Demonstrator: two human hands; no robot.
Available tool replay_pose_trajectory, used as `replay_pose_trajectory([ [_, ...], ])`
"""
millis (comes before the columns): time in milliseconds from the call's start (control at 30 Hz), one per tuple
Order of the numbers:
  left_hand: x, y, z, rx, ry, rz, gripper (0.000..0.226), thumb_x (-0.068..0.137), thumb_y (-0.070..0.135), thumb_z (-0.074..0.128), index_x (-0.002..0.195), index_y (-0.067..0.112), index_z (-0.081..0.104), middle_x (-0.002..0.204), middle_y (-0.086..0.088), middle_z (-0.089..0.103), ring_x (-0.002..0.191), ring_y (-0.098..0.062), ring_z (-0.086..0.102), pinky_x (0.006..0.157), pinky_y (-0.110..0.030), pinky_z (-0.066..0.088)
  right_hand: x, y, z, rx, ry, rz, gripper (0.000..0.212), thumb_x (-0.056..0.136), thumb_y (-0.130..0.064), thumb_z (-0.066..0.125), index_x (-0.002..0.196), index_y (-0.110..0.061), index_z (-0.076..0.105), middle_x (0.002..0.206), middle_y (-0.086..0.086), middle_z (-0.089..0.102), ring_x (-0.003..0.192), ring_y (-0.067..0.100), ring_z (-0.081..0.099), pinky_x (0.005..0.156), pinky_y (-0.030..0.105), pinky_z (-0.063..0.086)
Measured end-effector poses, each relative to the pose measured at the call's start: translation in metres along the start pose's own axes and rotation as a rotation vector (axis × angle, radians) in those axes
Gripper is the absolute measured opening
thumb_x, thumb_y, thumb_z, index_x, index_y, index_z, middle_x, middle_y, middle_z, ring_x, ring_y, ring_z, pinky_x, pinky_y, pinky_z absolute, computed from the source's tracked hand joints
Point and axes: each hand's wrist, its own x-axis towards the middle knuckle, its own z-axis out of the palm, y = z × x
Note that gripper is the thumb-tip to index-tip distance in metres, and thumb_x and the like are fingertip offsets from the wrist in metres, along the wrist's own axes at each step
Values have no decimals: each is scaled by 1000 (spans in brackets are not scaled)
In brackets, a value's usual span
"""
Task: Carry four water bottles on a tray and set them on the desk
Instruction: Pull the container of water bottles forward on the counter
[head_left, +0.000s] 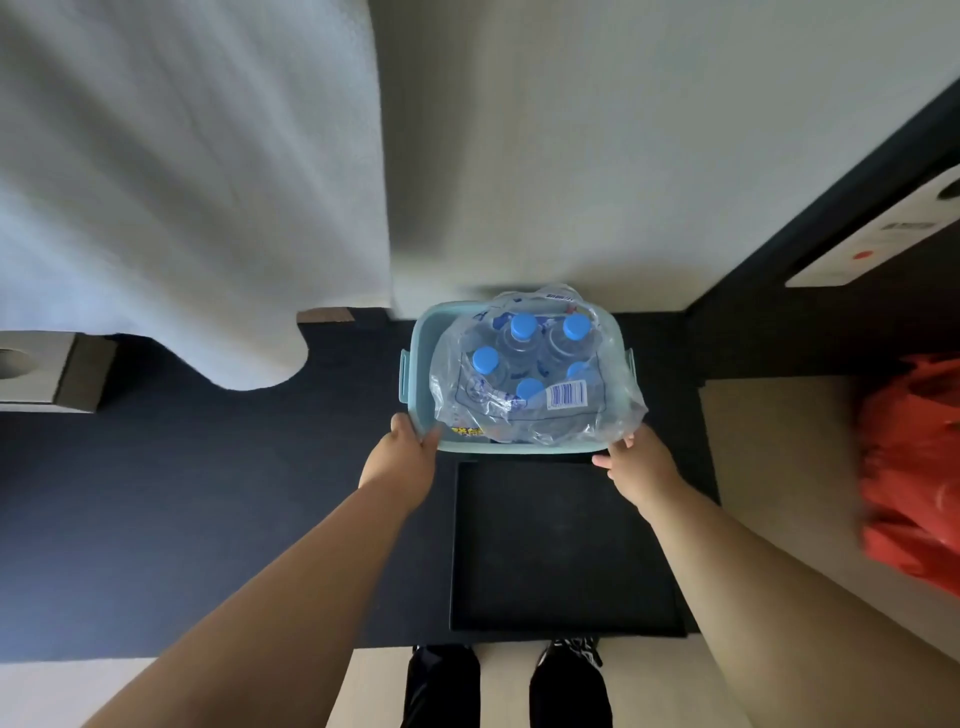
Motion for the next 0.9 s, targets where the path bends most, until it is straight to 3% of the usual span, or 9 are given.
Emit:
replay_pose_trajectory([
  [133,5,31,15,-9,-7,2,38,103,48,41,108,10,42,92,-11,62,81,-35,61,63,-38,43,5,13,-27,143,88,22,42,101,-15,63,140,-7,49,142,11,60,118,34,68,101,52,54],
  [267,10,54,29,-4,19,10,37,102,49,40,102,12,40,85,-7,59,76,-33,59,60,-39,42,9,22,-46,174,116,-12,38,104,-21,58,140,-10,49,144,7,60,117,31,69,95,45,56],
  [400,11,64,39,21,53,7,37,103,50,38,99,13,36,75,-1,50,69,-30,52,59,-38,39,11,25,-58,148,154,-35,33,107,-31,52,133,-11,52,127,3,68,89,15,72,64,29,45],
  [467,9,67,42,26,60,-4,36,103,49,38,100,13,35,74,0,48,70,-31,51,60,-38,39,11,27,-61,140,156,-57,32,107,-35,50,130,-12,53,116,-1,68,81,12,70,58,26,41],
  [533,7,69,43,-3,48,-40,36,103,48,39,102,13,35,77,-2,51,71,-31,53,61,-38,40,7,28,-63,121,165,-75,32,106,-39,51,126,-14,53,108,0,69,80,13,71,59,27,44],
  [667,1,77,34,-61,-35,-107,42,98,49,47,117,13,40,99,-6,62,82,-28,58,70,-38,46,-5,29,-67,120,163,-86,43,104,-50,49,133,-19,46,111,1,67,88,25,75,77,45,61],
  [767,-18,81,19,-62,-122,-131,51,95,55,48,130,17,43,107,-1,63,84,-22,63,74,-39,56,-24,25,-76,71,168,-100,49,102,-56,48,138,-24,42,113,0,68,89,23,74,76,47,63],
  [900,-52,92,-11,-3,-132,-76,54,90,59,48,135,31,46,103,10,65,76,-16,68,61,-34,59,-54,8,-93,-5,171,-168,48,101,-54,51,137,-24,44,101,-6,69,81,17,72,70,42,62],
])
